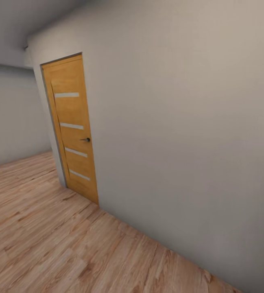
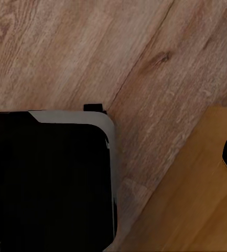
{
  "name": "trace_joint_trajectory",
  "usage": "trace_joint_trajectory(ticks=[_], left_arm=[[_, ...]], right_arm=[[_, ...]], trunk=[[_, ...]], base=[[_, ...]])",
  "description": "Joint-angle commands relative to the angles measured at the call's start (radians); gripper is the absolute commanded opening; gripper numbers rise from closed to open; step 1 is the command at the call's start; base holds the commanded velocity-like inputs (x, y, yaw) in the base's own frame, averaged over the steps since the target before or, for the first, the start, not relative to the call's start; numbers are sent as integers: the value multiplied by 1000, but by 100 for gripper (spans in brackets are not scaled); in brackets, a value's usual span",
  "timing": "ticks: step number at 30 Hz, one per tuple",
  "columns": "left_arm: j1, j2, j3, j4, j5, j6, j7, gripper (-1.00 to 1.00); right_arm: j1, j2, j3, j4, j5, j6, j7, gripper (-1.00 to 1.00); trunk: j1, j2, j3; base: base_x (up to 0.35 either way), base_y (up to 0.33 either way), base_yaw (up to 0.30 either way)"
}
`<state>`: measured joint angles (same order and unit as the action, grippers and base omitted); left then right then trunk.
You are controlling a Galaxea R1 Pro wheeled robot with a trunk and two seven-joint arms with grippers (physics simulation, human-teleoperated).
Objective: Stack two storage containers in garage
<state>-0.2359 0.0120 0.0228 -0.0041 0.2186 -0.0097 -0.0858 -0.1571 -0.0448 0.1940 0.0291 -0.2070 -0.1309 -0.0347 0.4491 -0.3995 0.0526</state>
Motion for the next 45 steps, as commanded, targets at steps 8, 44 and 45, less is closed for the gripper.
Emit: trace_joint_trajectory(ticks=[8, 44, 45], left_arm=[[0, 0, 2, 1, 7, -1, -5, 100], [0, 0, 2, 1, 7, -1, -5, 100], [0, 0, 2, 1, 7, -2, -5, 100]], right_arm=[[-1, 0, 9, 3, -9, -6, -1, 100], [-1, 3, 9, 3, -9, -7, -1, 100], [-1, 3, 9, 3, -9, -7, -1, 100]], trunk=[[1, -1, 0], [1, -1, 0], [1, -1, 0]], base=[[320, 0, 0], [304, 0, 229], [54, 0, 272]])
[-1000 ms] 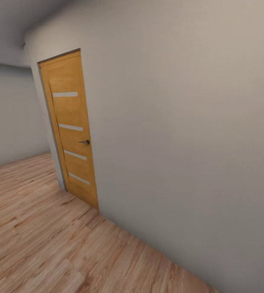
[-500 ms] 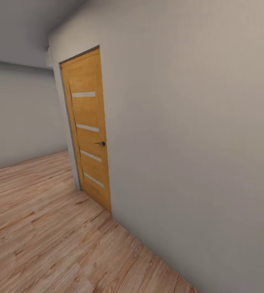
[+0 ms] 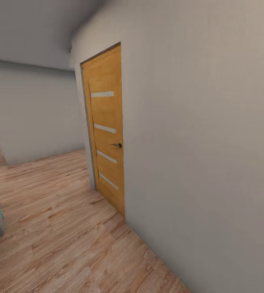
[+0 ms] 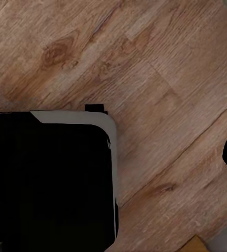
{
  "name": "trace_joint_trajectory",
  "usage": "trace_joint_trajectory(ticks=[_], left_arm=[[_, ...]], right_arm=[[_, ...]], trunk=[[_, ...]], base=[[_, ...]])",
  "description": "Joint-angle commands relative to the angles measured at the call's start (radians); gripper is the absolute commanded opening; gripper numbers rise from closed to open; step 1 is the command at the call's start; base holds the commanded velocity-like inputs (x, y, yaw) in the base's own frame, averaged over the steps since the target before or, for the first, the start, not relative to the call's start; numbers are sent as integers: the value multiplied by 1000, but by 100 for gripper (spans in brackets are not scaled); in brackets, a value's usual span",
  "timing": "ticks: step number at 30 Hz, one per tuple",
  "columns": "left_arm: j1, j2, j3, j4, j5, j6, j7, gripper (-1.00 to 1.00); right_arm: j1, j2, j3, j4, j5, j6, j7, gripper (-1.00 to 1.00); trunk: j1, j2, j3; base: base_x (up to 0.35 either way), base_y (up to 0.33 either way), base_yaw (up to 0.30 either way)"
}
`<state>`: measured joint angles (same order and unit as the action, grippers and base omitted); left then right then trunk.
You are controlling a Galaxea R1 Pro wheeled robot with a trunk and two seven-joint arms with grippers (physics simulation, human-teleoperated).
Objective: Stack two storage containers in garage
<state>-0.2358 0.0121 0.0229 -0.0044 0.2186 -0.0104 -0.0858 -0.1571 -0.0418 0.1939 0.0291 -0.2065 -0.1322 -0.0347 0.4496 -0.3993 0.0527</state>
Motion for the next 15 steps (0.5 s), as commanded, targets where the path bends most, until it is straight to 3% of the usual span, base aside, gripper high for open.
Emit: trace_joint_trajectory(ticks=[1, 15], left_arm=[[0, 0, 2, 1, 7, -1, -5, 100], [0, 0, 2, 1, 7, 0, -5, 100]], right_arm=[[-1, 0, 9, 3, -9, -6, -1, 100], [-1, -1, 10, 3, -2, -5, 1, 100]], trunk=[[0, -1, 0], [0, -1, -1]], base=[[34, 0, 272], [7, 0, 273]])
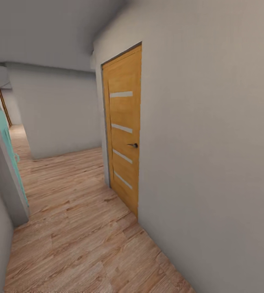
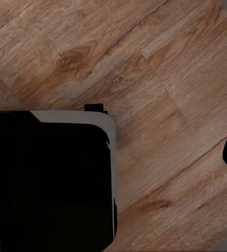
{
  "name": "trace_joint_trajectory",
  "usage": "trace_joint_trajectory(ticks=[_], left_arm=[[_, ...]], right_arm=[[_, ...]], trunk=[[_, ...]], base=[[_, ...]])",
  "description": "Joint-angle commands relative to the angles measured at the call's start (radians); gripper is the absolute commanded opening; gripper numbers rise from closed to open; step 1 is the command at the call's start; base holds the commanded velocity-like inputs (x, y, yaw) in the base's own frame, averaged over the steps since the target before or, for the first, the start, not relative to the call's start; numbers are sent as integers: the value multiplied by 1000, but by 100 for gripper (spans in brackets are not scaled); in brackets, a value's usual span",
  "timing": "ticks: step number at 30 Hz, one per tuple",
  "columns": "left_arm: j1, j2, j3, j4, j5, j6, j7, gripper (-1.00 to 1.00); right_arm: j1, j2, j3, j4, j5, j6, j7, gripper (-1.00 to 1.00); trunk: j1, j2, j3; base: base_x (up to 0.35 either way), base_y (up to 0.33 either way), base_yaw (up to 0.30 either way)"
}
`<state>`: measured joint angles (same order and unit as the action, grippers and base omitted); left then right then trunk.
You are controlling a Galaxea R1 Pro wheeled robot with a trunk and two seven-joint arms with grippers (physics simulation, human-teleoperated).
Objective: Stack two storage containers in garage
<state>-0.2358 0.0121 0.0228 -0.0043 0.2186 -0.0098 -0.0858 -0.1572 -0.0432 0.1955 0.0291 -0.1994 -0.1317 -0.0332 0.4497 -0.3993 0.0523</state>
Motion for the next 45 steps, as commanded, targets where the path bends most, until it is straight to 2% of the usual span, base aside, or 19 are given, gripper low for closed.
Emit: trace_joint_trajectory(ticks=[1, 39, 45], left_arm=[[0, 0, 2, 1, 7, -1, -5, 100], [0, -6, 2, 2, 7, -1, -5, 100], [0, -6, 2, 2, 7, -1, -5, 100]], right_arm=[[-1, 1, 9, 3, -9, -6, -1, 100], [-1, 4, 9, 3, -9, -6, -1, 100], [-1, 2, 7, 3, -10, -10, -1, 100]], trunk=[[0, -1, -1], [0, -1, -19], [0, -1, -21]], base=[[0, 0, 279], [0, 0, 283], [41, 0, 125]])
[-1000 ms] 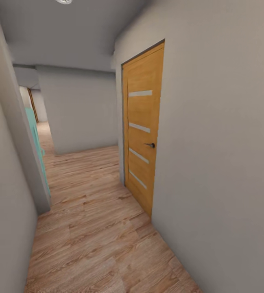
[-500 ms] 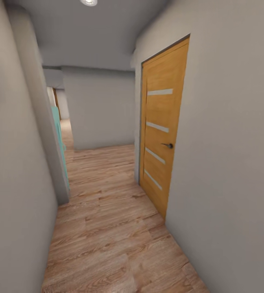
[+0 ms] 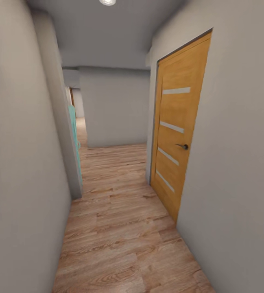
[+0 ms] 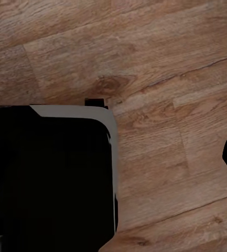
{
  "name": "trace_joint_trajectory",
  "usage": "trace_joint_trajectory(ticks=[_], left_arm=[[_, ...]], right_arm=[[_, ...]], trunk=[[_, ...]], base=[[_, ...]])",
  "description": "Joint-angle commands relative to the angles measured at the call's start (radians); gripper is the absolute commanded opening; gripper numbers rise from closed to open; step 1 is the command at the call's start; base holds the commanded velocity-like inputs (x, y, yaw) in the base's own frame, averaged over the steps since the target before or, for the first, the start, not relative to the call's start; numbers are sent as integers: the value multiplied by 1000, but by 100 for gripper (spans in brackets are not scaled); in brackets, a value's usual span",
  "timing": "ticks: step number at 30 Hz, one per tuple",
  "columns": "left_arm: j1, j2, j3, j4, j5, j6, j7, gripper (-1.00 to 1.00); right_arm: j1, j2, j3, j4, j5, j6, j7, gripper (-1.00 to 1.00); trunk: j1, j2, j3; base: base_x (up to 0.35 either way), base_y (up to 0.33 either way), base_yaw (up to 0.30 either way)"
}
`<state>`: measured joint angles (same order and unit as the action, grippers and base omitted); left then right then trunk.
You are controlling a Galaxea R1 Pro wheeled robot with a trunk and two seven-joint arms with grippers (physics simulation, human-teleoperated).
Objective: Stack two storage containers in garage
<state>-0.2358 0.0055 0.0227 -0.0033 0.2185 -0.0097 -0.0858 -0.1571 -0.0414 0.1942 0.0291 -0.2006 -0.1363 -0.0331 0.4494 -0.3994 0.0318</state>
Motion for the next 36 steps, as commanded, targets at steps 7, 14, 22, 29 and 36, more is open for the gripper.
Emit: trace_joint_trajectory(ticks=[7, 14, 22, 29, 36], left_arm=[[0, 1, 2, 0, 6, -1, -5, 100], [0, 4, 2, 1, 7, 0, -4, 100], [0, 5, 2, 0, 7, 1, -3, 100], [0, 4, 2, 0, 6, 1, -3, 100], [0, 4, 2, 0, 6, 1, -3, 100]], right_arm=[[-1, -1, 9, 3, -10, -6, -2, 100], [-1, 0, 9, 3, -10, -6, -5, 100], [-1, -1, 9, 3, -10, -4, -7, 100], [-1, 2, 8, 3, -10, -1, -7, 100], [-1, 0, 8, 3, -10, 0, -7, 100]], trunk=[[1, -1, -1], [1, -1, -1], [1, -1, -1], [1, -1, -1], [1, -1, -1]], base=[[265, 0, 9], [317, 0, 1], [324, 0, 0], [324, 0, 0], [324, 0, 0]])
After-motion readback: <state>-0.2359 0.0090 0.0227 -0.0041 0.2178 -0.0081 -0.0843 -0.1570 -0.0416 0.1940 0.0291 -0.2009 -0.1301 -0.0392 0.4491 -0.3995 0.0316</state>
